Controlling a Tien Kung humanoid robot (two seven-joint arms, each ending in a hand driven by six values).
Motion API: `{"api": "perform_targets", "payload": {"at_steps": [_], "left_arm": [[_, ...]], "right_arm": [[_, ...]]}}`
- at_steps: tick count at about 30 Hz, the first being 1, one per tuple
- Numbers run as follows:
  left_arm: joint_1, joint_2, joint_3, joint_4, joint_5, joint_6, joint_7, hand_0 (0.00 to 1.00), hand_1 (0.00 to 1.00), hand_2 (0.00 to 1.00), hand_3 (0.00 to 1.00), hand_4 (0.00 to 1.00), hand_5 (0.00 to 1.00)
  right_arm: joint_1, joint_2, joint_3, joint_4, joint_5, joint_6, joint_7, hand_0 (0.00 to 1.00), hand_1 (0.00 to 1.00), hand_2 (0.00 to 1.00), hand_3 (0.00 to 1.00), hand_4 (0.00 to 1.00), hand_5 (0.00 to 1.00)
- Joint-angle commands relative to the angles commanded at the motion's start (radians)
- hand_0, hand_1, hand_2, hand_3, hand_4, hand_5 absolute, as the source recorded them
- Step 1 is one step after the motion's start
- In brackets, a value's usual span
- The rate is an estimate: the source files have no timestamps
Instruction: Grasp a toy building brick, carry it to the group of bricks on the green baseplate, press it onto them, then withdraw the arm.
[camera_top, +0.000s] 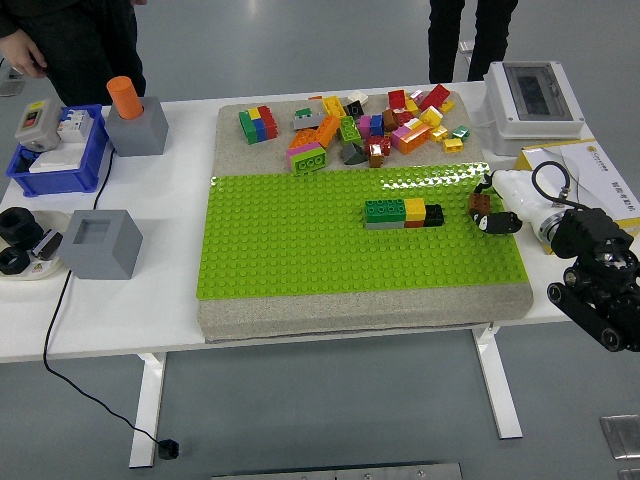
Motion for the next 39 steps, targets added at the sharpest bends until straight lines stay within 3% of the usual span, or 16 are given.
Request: {"api": "perform_targets", "payload": {"at_steps": [15,39], "left_arm": [[-0.005,0.004,-0.005,0.0,0.009,-0.001,-0.001,0.778,0.777,0.72,0.449,0.998,0.833],[-0.007,0.003,-0.007,0.0,0.011,0.0,-0.005,0.778,0.779,0.723,0.446,0.998,0.836]], "right_arm": [[0.01,0.008,-0.038,0.104,0.007,-0.004,-0.008,0.693,0.711,0.773,0.454,0.532,0.238],[0.014,0.038,-0.067,0.065,0.023,-0.006,-0.003,0.692,0.715,0.777,0.459,0.534,0.241]]}}
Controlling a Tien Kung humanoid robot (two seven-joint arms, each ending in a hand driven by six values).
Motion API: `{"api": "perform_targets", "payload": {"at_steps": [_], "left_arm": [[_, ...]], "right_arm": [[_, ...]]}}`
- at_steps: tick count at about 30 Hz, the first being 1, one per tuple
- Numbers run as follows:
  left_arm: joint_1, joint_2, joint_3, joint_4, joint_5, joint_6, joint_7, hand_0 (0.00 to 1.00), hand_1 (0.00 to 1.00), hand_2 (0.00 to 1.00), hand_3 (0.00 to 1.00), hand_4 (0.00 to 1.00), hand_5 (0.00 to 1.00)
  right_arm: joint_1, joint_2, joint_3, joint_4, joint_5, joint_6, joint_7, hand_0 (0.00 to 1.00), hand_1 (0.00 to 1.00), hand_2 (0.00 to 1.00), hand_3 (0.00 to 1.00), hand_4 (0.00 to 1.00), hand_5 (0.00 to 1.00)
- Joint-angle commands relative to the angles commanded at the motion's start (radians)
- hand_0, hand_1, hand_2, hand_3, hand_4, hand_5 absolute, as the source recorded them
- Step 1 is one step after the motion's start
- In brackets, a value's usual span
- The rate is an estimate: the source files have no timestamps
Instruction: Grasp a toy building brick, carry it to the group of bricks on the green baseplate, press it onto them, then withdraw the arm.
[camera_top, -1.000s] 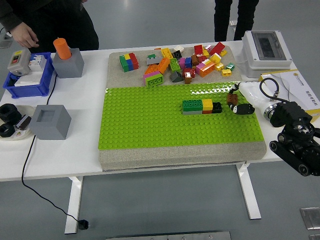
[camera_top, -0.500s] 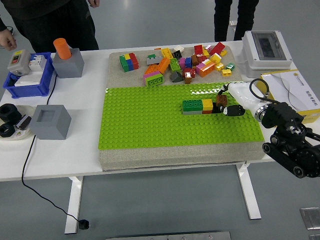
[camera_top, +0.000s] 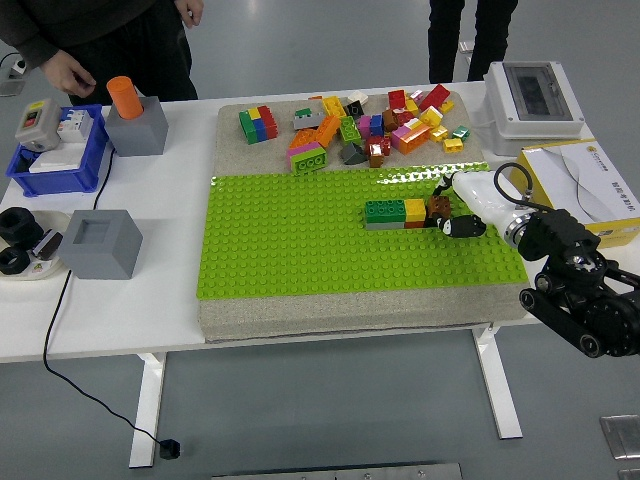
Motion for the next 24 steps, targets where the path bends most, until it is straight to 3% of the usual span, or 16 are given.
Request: {"api": "perform_targets", "payload": {"at_steps": [20,21,24], "left_arm": [[0.002,-0.002,0.003,0.0,-0.003,0.001,-0.001,0.779,0.779,0.724,0.444,0.998,0.837],[0.002,-0.002,0.003,0.0,-0.003,0.001,-0.001,0.778,0.779,0.722,0.444,0.998,0.838],[0.002,-0.002,0.004,0.0,-0.004,0.001,0.0,0.778,0.779,0.722,0.444,0.998,0.838]], "right_arm": [[0.005,0.011,-0.016,-0.003,-0.001,0.0,0.0,0.693,0.716,0.777,0.466,0.541,0.245],[0.005,0.011,-0.016,-0.004,-0.001,0.0,0.0,0.694,0.716,0.781,0.534,0.543,0.245],[0.004,0.011,-0.017,-0.005,-0.002,0.0,0.0,0.694,0.716,0.781,0.534,0.543,0.245]]}}
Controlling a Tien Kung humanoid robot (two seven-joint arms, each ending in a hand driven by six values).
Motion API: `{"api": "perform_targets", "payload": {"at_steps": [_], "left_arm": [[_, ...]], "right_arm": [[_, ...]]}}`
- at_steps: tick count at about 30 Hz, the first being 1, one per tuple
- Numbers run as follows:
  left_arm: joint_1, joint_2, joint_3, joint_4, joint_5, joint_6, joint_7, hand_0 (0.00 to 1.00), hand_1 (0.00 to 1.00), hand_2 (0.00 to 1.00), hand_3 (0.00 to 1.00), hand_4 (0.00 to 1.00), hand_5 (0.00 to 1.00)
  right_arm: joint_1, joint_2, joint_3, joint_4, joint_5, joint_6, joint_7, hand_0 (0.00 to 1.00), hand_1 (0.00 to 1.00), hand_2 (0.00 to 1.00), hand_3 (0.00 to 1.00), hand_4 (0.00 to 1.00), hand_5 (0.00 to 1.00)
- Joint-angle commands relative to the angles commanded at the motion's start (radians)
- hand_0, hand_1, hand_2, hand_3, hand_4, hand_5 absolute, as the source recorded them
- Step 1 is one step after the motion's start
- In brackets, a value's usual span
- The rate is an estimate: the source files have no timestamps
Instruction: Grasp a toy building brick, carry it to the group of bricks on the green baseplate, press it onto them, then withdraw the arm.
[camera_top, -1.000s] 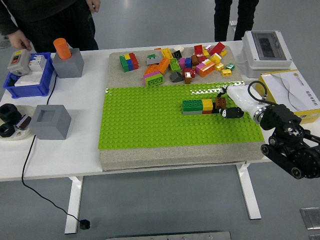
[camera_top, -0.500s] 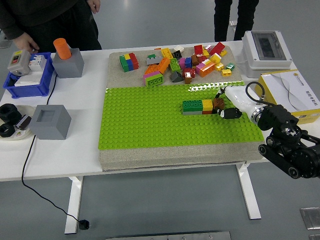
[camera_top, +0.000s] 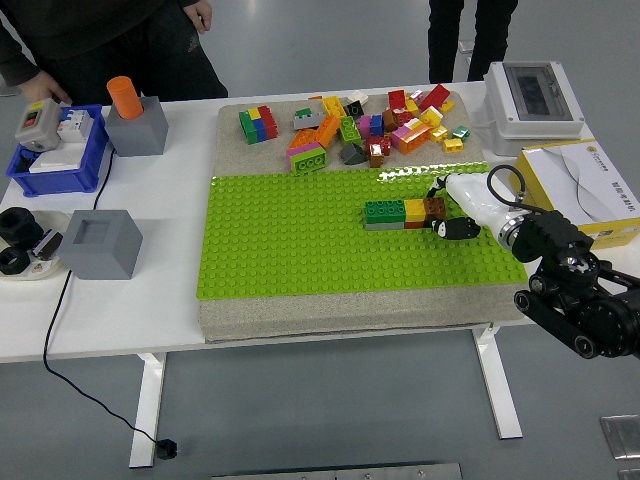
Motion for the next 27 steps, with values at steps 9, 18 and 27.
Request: {"api": "perform_targets", "payload": {"at_steps": [9,18,27], "left_arm": [[0.001,-0.001,0.0,0.0,0.0,0.001,0.0,0.778,0.779,0.723,0.445,0.998,0.839],[0.004,-0.001,-0.002,0.0,0.004,0.001,-0.001,0.778,0.779,0.723,0.447,0.998,0.839],[0.003,0.001,-0.006,0.0,0.013,0.0,-0.002,0.778,0.779,0.723,0.446,0.998,0.842]], "right_arm": [[-0.001,0.0,-0.004,-0.002,0.002,0.003,-0.001,0.695,0.722,0.795,0.666,0.549,0.254],[-0.002,0.001,-0.004,-0.004,0.003,0.004,-0.001,0.694,0.724,0.798,0.67,0.559,0.267],[-0.001,0.0,0.001,-0.006,0.006,0.006,-0.002,0.699,0.727,0.802,0.68,0.614,0.274]]}}
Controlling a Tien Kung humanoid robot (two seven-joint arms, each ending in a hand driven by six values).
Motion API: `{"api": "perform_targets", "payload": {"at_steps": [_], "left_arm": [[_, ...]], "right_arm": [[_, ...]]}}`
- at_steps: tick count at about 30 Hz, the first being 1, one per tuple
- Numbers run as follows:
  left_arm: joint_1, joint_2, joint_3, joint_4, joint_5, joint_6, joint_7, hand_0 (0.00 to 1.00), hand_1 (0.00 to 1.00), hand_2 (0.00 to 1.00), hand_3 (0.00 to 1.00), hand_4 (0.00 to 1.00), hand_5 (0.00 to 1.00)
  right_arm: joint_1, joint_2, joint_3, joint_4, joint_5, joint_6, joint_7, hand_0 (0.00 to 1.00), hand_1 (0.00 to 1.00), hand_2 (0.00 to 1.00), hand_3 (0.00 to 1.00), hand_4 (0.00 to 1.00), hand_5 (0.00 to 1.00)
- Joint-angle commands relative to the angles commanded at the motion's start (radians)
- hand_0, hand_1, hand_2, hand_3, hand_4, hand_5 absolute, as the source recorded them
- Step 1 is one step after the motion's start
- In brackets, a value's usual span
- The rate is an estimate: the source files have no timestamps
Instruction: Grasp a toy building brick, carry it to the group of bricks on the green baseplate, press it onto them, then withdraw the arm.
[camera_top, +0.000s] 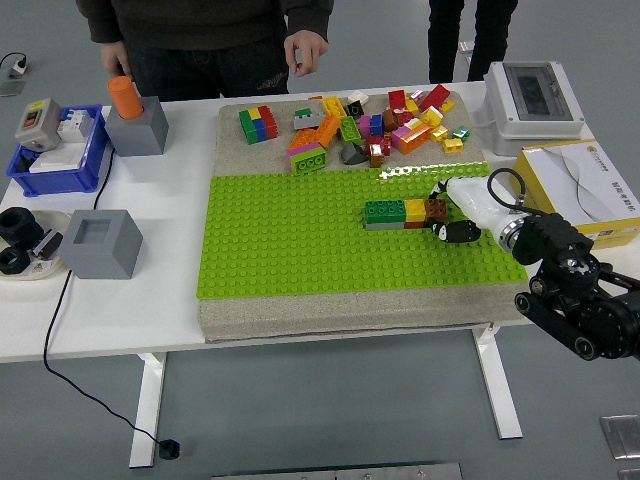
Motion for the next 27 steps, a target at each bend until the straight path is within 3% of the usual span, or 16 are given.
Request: {"api": "perform_targets", "payload": {"at_steps": [27], "left_arm": [[-0.005,0.002,-0.019,0.0,0.023,-0.006,-0.001,0.777,0.78,0.724,0.447,0.998,0.847]], "right_arm": [[0.005,0.001,0.0,-0.004,0.001,0.002,0.001,0.7,0.734,0.811,0.694,0.66,0.302]]}}
